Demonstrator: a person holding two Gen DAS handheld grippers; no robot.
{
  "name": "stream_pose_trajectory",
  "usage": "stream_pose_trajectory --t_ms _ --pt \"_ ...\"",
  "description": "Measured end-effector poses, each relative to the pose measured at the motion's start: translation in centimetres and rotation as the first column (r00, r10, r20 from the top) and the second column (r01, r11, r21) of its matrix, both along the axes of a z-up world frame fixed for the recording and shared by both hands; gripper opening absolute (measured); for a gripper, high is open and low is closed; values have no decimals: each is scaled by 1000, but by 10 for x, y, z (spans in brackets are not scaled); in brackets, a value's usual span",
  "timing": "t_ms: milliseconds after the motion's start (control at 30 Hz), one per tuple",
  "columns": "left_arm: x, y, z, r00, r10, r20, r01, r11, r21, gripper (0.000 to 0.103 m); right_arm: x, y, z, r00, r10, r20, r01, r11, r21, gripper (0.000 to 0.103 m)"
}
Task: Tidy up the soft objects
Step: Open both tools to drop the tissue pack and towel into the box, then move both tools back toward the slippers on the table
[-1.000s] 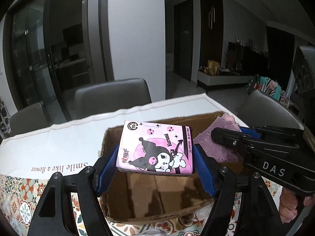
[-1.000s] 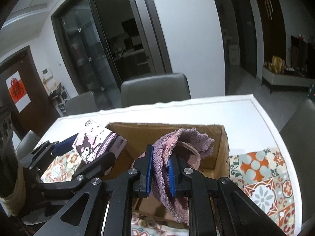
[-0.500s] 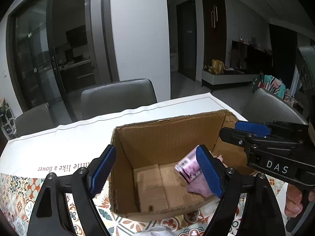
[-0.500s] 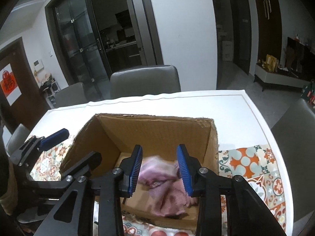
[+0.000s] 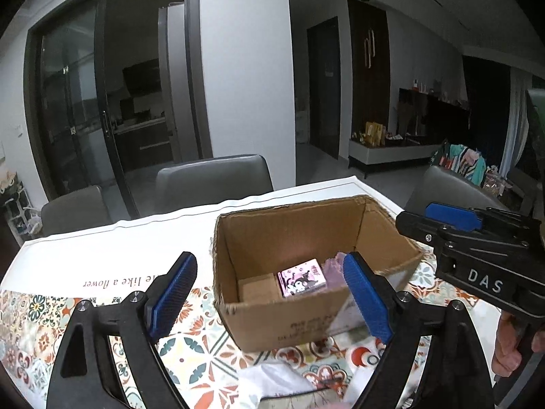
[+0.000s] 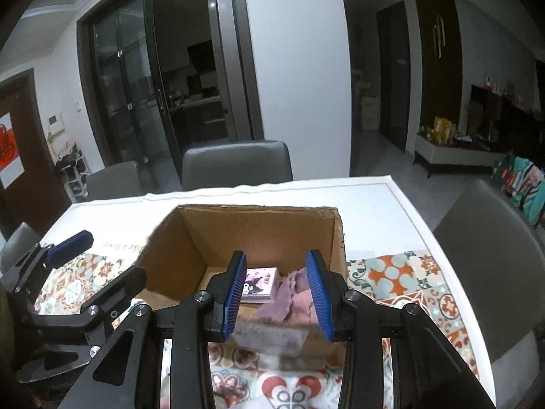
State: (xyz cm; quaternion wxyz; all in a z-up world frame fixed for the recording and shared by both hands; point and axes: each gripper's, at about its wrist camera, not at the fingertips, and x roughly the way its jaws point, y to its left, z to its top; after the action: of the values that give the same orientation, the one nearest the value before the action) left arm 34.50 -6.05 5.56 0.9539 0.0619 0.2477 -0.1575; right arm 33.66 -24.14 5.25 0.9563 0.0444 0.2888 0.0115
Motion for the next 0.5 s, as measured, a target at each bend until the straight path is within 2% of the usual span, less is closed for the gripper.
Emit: stream_pose_trajectory --t_ms 67,500 --pt "-10 3 3 1000 3 11 -3 1000 -10 92 -13 2 4 1000 -7 24 7 1000 0 50" --pt "-81 22 9 997 1 81 2 999 -32 95 -86 18 21 994 -57 92 57 998 1 57"
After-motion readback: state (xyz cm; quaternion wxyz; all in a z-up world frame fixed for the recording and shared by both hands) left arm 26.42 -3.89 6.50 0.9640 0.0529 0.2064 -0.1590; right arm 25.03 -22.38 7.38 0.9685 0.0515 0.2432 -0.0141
